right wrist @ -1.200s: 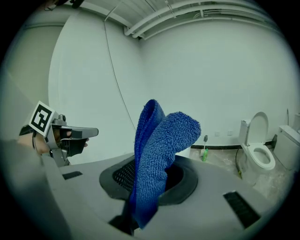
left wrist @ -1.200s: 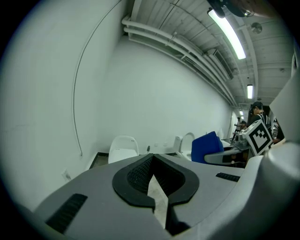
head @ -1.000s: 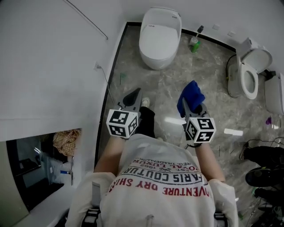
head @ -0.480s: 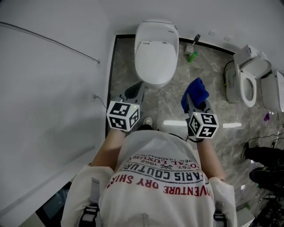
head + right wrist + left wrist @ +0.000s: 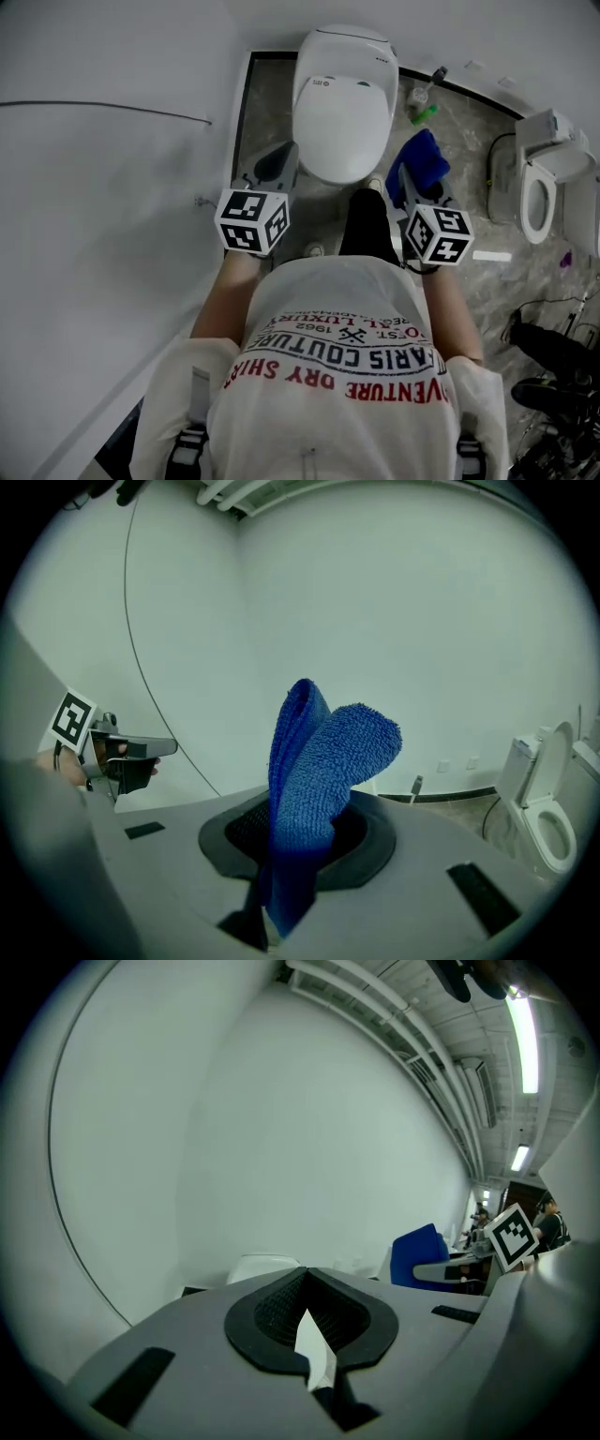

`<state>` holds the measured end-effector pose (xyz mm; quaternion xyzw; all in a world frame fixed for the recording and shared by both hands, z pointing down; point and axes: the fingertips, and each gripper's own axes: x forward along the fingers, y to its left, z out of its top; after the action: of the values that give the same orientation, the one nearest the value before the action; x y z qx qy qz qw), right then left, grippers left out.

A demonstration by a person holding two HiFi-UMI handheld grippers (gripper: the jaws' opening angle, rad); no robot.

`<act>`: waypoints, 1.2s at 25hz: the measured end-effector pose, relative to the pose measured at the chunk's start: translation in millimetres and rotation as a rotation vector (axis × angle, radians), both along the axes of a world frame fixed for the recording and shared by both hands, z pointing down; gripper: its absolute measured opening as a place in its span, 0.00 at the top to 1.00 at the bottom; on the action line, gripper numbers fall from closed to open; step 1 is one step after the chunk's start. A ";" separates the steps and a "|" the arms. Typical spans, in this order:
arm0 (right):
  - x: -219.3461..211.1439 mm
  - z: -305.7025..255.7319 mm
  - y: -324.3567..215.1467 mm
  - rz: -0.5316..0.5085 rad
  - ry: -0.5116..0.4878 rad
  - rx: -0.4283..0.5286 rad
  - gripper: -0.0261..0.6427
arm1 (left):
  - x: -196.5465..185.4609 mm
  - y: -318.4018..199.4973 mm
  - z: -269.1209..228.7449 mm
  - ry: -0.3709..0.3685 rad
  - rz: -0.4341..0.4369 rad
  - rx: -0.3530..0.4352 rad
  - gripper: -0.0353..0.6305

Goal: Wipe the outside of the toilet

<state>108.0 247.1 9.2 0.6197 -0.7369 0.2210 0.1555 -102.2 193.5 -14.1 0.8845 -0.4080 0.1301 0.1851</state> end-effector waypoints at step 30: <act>160.0 212.0 -475.7 -0.375 0.075 -0.298 0.84 | 109.5 -337.9 186.6 -0.017 -0.456 -0.239 0.94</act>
<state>268.1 -228.6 221.2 0.4501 -0.7919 0.2714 0.3109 7.3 -144.5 172.5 0.7404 -0.5800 0.1400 0.3095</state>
